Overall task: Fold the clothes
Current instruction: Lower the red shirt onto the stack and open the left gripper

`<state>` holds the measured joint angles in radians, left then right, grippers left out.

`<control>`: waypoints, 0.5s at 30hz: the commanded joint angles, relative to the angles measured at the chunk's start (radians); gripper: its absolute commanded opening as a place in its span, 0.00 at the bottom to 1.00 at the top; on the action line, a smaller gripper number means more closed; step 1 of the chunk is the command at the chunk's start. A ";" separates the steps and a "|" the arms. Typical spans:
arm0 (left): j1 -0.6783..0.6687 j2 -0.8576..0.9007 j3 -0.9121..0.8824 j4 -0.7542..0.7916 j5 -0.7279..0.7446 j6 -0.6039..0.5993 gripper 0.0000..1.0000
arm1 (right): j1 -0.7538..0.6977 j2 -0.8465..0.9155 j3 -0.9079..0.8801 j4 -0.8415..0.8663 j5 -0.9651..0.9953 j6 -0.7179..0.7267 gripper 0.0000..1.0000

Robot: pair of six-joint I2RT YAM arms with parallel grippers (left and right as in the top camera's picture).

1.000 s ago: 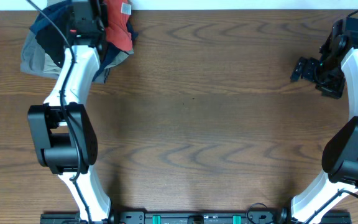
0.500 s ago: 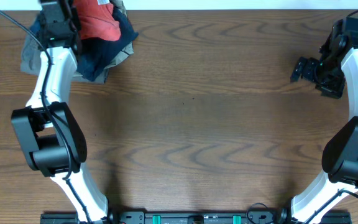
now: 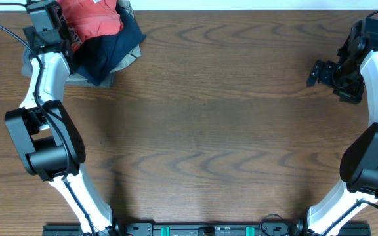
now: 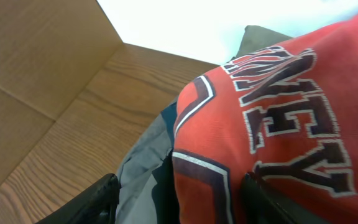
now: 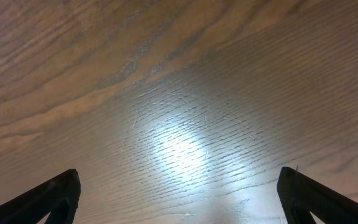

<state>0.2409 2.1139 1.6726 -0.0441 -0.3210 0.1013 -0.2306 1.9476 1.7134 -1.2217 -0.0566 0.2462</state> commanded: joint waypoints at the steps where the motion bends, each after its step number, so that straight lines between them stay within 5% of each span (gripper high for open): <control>1: -0.016 -0.065 0.026 0.013 -0.013 -0.005 0.64 | 0.009 -0.005 -0.001 -0.001 -0.003 0.015 0.99; 8: -0.071 -0.114 0.026 0.101 0.011 -0.009 0.65 | 0.009 -0.005 -0.001 -0.001 -0.003 0.015 0.99; 15: -0.092 -0.052 0.026 0.153 0.192 -0.009 0.65 | 0.009 -0.005 -0.001 -0.001 -0.003 0.015 0.99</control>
<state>0.1432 2.0205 1.6840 0.1005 -0.2279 0.1009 -0.2306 1.9476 1.7134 -1.2217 -0.0566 0.2462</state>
